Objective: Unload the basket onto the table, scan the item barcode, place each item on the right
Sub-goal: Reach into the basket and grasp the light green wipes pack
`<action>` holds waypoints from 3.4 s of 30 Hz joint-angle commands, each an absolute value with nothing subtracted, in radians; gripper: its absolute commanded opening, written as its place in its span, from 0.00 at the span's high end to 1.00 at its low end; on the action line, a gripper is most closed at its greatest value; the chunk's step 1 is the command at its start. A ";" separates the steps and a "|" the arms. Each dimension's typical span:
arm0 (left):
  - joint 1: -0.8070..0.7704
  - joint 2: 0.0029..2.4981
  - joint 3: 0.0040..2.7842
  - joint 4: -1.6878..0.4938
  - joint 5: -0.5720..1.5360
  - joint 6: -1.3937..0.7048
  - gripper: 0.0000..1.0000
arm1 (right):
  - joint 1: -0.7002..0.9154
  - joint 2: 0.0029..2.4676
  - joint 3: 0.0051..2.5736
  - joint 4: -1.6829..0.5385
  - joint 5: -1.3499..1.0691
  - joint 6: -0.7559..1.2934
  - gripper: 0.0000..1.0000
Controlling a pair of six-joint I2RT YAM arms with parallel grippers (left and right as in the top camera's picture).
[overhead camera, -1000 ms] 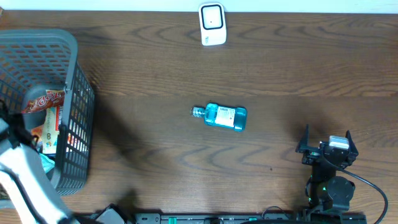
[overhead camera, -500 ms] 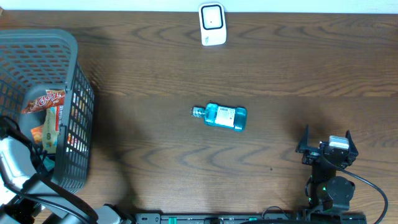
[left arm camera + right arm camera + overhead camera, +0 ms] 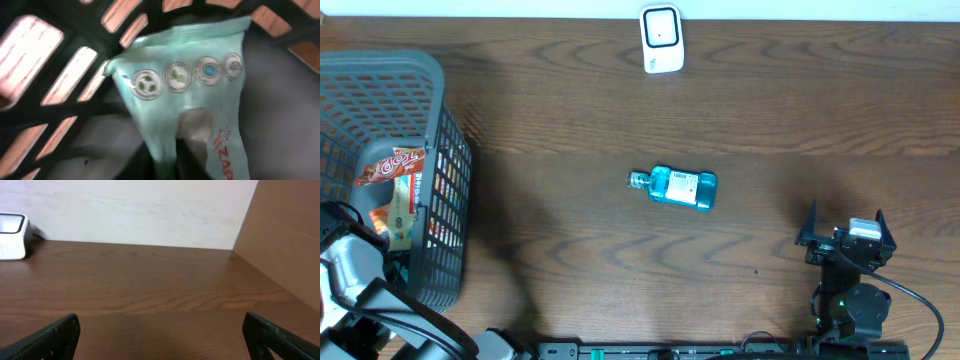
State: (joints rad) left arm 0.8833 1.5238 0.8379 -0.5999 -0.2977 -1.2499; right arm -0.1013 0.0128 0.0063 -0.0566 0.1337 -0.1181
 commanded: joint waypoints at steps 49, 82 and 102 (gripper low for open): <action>0.892 1.704 1.198 -0.924 -0.104 -1.192 0.27 | -0.096 0.011 0.006 -0.060 0.136 -0.128 0.01; 0.892 1.556 1.023 -0.645 -0.154 -0.990 0.93 | -0.096 0.011 0.006 -0.060 0.136 -0.128 0.01; 0.892 1.314 1.044 -0.753 -0.150 -1.184 0.20 | -0.096 0.011 0.006 -0.060 0.136 -0.128 0.01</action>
State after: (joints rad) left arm 0.8902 1.2579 1.0718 -0.7319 -0.0662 -1.0519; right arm -0.1013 0.0128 0.0063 -0.0566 0.1337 -0.1181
